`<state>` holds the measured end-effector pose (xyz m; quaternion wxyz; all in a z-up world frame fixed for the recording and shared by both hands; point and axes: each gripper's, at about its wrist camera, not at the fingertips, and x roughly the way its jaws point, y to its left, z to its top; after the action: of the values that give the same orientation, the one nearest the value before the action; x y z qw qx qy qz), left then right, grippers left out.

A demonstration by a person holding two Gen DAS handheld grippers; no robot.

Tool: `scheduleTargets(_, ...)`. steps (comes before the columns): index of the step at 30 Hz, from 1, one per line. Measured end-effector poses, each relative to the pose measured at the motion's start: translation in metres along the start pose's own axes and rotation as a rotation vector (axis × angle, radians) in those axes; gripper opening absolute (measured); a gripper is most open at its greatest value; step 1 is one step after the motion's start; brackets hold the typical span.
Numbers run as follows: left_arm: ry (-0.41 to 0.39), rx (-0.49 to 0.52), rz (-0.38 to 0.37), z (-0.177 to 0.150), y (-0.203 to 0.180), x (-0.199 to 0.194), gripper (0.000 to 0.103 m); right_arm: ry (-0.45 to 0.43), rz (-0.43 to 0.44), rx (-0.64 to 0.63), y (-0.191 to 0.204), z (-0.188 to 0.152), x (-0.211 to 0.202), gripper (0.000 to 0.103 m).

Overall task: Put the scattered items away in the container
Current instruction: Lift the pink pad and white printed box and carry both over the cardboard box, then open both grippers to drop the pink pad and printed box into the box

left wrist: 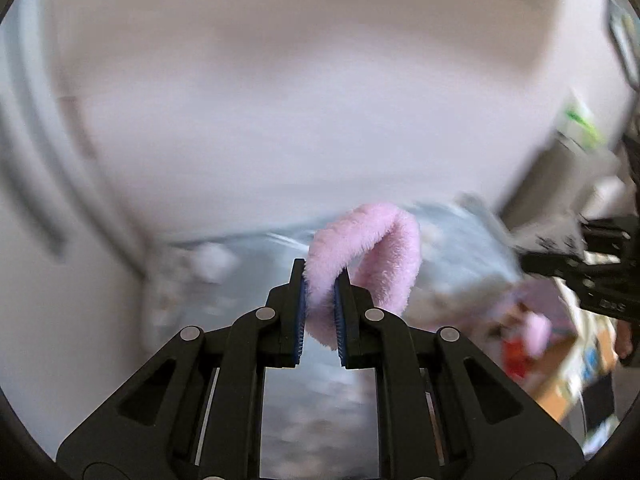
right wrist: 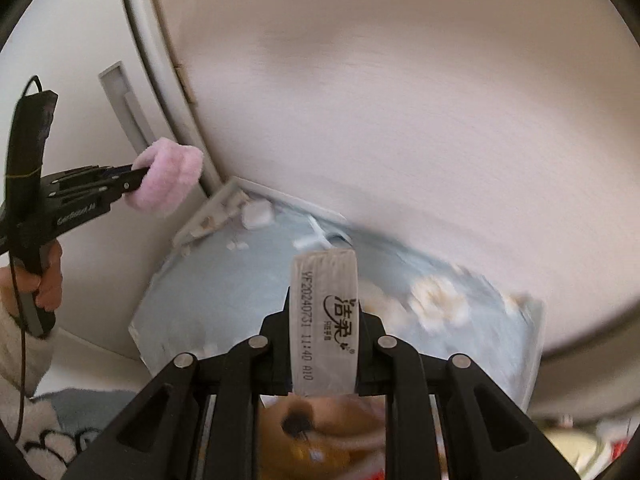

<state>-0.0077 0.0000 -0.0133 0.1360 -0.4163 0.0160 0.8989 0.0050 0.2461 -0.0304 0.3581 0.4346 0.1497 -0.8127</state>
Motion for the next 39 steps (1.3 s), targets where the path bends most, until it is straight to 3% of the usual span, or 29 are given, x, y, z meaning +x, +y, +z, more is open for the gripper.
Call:
scheduleTargets(4,0.123,0.186,-0.088,-0.036,-0.079,0.025,0.011,0.046,-0.059,0.079,-0.018,-0.048,-0.014,0.018)
scheduleTargets(8,0.219,0.321,-0.113,-0.07,-0.142,0.065,0.011,0.097,-0.067,0.152,-0.023,-0.092,-0.012,0.018)
scheduleTargets(9,0.235,0.341,-0.11,-0.068,-0.16,0.058,0.011,0.108,-0.058,0.163,-0.021,-0.099,-0.009,0.018)
scheduleTargets(14,0.294,0.401,-0.066,-0.088,-0.182,0.078,0.011,0.181,-0.034,0.21,-0.013,-0.125,0.011,0.018)
scheduleTargets(23,0.315,0.387,-0.041,-0.099,-0.178,0.084,0.013,0.178,0.005,0.215,-0.013,-0.135,0.017,0.019)
scheduleTargets(24,0.31,0.377,-0.041,-0.099,-0.178,0.084,0.024,0.188,0.029,0.207,-0.013,-0.136,0.017,0.019)
scheduleTargets(25,0.306,0.37,-0.042,-0.097,-0.177,0.083,0.051,0.201,0.05,0.194,-0.011,-0.136,0.018,0.02)
scheduleTargets(26,0.289,0.365,-0.033,-0.095,-0.176,0.079,0.069,0.209,0.05,0.177,-0.009,-0.137,0.018,0.025)
scheduleTargets(27,0.258,0.365,-0.016,-0.092,-0.177,0.074,0.094,0.211,0.031,0.163,-0.006,-0.137,0.017,0.038)
scheduleTargets(29,0.179,0.37,-0.006,-0.087,-0.175,0.059,0.097,0.201,-0.029,0.127,-0.003,-0.136,0.014,0.055)
scheduleTargets(32,0.121,0.36,0.02,-0.08,-0.168,0.042,0.102,0.153,-0.082,0.101,-0.005,-0.133,0.002,0.065)
scheduleTargets(34,0.102,0.332,0.025,-0.075,-0.161,0.039,0.102,0.125,-0.089,0.113,-0.011,-0.131,-0.004,0.066)
scheduleTargets(39,0.142,0.26,0.007,-0.071,-0.143,0.047,0.102,0.097,-0.078,0.189,-0.029,-0.128,-0.011,0.066)
